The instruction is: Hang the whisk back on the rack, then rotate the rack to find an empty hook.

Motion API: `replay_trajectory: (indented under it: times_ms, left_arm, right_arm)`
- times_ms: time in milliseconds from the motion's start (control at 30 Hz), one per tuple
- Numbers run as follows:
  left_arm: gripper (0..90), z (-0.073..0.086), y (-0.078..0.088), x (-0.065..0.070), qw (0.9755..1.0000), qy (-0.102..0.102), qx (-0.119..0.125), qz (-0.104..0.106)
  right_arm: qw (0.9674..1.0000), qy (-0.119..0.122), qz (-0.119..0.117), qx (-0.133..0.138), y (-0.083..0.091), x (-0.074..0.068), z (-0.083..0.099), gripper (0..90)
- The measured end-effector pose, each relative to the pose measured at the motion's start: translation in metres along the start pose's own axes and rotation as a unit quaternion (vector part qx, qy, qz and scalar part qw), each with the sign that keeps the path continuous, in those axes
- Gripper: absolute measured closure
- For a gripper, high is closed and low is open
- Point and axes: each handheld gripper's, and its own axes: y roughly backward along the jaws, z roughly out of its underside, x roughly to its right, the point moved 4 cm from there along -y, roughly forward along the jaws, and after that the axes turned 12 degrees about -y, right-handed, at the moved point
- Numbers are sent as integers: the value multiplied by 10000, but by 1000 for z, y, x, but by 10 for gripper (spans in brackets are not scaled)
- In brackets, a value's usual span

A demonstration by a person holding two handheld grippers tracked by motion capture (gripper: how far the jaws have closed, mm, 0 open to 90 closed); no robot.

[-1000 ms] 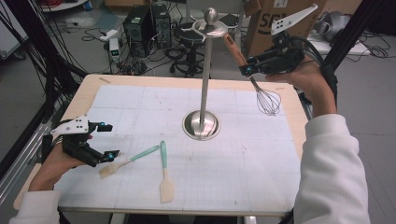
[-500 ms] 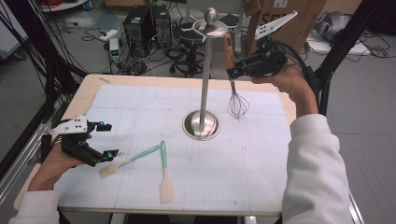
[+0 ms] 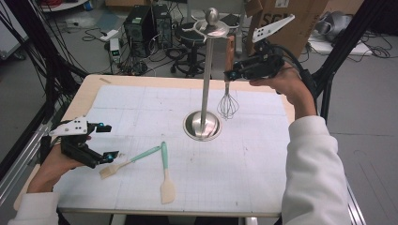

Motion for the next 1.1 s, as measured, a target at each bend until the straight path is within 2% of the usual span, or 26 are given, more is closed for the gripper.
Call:
replay_trajectory:
  times_ms: [67, 100, 200, 267, 333, 433, 467, 500, 533, 567, 600, 700, 933, 1100]
  left_arm:
    - [17, -1, 0, 0, 10000, -5, 34, 16]
    - [17, -1, 0, 0, 10000, 0, 29, 9]
    - [17, 0, -1, -1, 10000, -5, -3, 7]
    - [17, 1, -2, -2, 10000, 2, -3, 0]
    - [17, 1, -2, -2, 10000, 20, 15, 4]
    - [17, 1, 0, -3, 10000, 33, 26, -11]
    - [17, 1, 0, -4, 10000, 25, 18, -14]
    - [17, 1, 0, -4, 10000, 53, 26, -27]
    - [17, 1, 1, -5, 10000, 50, 22, -21]
    - [17, 1, 1, -5, 10000, 41, 14, -14]
    - [17, 1, 1, -4, 10000, 52, 22, -7]
    - [17, 1, 0, -3, 10000, 32, -11, 2]
    - [17, 2, 0, -2, 10000, 38, -37, 17]
    - [17, 2, -1, -4, 10000, 72, 1, 44]
  right_arm:
    - [10000, -36, 48, -20, 0, 0, 0, 681]
    - [10000, -67, 32, 11, -1, 0, -1, 647]
    - [9998, -171, 90, 72, -1, 2, -1, 513]
    - [9996, -256, 103, 38, -1, 1, 1, 386]
    - [9993, -324, 161, 22, 0, 2, 3, 336]
    - [9986, -460, 249, 94, 3, 3, 6, 151]
    - [9983, -484, 287, 128, 5, 3, 8, 132]
    - [9983, -471, 298, 151, 7, 2, 9, 97]
    - [9984, -444, 302, 190, 8, 2, 10, 22]
    - [9982, -387, 360, 275, 10, 0, 11, 0]
    - [9981, -315, 439, 284, 12, -1, 12, 0]
    - [9983, -258, 443, 275, 17, -4, 14, 0]
    - [9977, -342, 445, 389, 31, -6, 15, 0]
    - [9967, -357, 567, 465, 42, -5, 14, 1]
